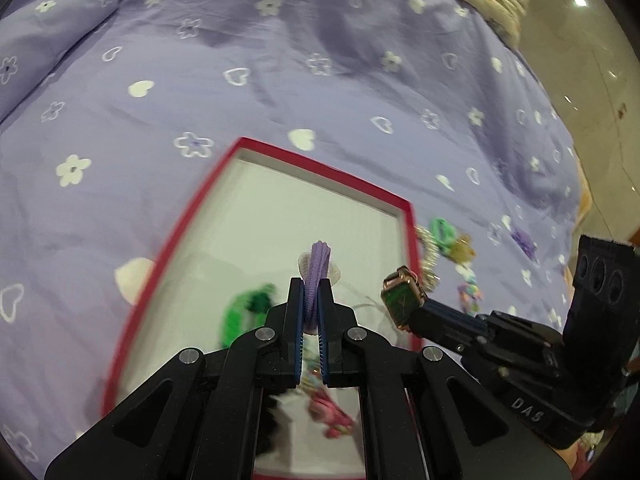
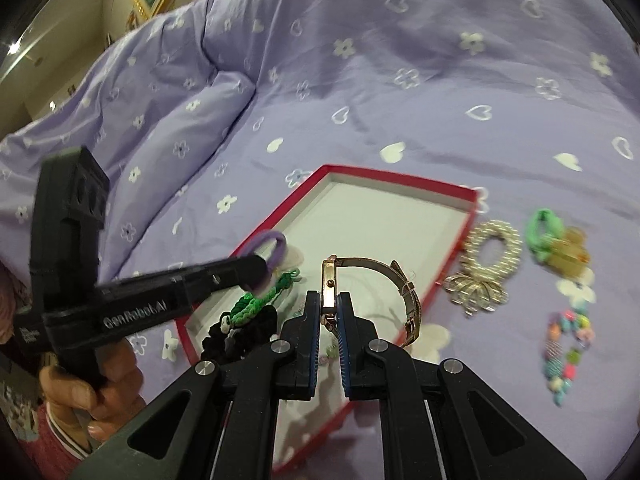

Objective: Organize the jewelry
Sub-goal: 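Carry the hair tie into the tray and open the left tool while the right tool releases the watch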

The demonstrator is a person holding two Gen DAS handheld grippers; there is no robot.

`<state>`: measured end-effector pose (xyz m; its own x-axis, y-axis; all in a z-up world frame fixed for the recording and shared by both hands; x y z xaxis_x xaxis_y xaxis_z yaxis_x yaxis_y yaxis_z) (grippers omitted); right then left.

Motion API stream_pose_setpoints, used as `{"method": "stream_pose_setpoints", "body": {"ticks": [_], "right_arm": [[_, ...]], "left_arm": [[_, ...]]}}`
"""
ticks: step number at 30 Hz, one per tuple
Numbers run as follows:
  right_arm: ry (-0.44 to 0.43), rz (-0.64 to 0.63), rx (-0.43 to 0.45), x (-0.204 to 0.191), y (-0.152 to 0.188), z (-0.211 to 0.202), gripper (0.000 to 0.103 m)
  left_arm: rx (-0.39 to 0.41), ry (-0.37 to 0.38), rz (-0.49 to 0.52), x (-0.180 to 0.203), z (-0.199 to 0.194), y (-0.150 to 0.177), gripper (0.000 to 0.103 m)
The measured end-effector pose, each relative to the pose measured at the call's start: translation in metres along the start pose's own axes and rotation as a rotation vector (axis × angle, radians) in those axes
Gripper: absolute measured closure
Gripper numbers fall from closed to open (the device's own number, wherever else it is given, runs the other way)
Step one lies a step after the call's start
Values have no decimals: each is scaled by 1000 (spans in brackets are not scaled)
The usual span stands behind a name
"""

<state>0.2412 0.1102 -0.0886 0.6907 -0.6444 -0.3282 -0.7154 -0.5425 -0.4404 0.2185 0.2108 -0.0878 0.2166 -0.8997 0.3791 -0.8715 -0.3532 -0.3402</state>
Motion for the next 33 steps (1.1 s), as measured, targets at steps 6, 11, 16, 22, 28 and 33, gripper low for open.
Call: {"method": "stream_pose_setpoints", "body": {"ticks": [6, 11, 16, 22, 28, 33], "right_arm": [[33, -10, -60, 4, -11, 35, 95], [55, -15, -97, 10, -13, 53, 95], [61, -24, -124, 11, -11, 63, 95], [72, -38, -119, 9, -11, 63, 93], [65, -29, -112, 11, -12, 61, 88], [59, -20, -92, 10, -12, 52, 76]], "left_arm": [[-36, -20, -57, -33, 22, -11, 98], [-70, -31, -73, -43, 40, -9, 98], [-76, -38, -87, -51, 45, -6, 97], [-77, -63, -80, -52, 45, -6, 95], [-79, -93, -76, -53, 41, -4, 81], [-72, -95, -87, -54, 35, -2, 76]]}}
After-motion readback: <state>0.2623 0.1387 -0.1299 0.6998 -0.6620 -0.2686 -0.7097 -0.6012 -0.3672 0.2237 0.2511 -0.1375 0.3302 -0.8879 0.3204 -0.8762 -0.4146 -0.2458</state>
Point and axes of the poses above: each gripper's, at about its wrist camera, not at the fingertips, and z roughly the way its jaws point, x to its right, y to its underside, the point moved 10 cm from there along z, roughly the way its jaws point, and after that the axes turned 15 degrees about -x, right-handed, at the moved point
